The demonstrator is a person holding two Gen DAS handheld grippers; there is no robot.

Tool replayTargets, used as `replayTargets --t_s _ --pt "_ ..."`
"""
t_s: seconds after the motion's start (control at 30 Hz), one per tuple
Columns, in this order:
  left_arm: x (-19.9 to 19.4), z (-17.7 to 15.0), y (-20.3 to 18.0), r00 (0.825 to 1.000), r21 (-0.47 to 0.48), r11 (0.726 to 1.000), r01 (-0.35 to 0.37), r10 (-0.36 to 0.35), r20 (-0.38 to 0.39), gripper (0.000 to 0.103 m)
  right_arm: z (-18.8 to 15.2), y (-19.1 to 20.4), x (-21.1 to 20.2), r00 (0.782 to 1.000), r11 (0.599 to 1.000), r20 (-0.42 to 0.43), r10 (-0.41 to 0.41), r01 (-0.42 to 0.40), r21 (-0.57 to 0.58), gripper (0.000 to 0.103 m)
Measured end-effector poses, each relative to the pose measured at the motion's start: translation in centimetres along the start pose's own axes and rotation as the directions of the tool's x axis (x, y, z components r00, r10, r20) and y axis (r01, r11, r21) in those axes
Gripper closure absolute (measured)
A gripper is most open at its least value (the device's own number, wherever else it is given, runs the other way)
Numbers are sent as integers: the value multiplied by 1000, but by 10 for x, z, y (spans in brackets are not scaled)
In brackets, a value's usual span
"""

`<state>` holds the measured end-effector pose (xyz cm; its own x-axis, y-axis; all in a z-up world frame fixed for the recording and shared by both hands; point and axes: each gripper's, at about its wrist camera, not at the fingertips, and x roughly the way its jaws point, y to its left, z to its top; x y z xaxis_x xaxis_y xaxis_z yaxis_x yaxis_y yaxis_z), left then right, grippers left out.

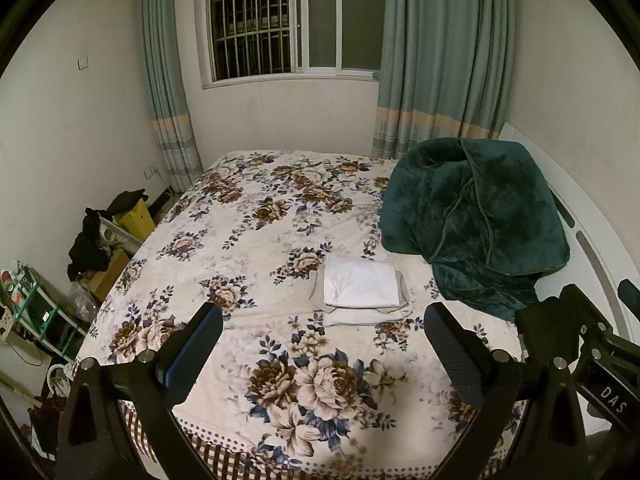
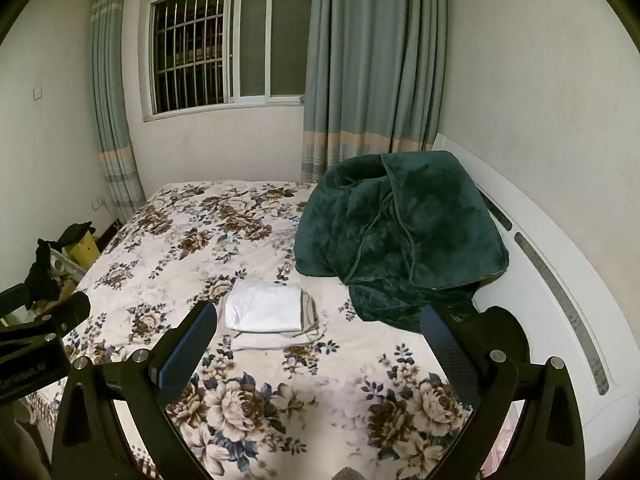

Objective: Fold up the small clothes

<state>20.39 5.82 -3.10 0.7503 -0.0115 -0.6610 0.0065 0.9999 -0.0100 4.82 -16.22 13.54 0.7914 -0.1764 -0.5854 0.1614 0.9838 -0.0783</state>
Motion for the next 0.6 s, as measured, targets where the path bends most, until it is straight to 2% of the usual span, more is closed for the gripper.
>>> replayTargets --t_s 0.6 --pt "-2 -4 -2 1000 -3 1000 4 -4 11 0 11 4 5 1000 1000 16 4 -4 -3 0"
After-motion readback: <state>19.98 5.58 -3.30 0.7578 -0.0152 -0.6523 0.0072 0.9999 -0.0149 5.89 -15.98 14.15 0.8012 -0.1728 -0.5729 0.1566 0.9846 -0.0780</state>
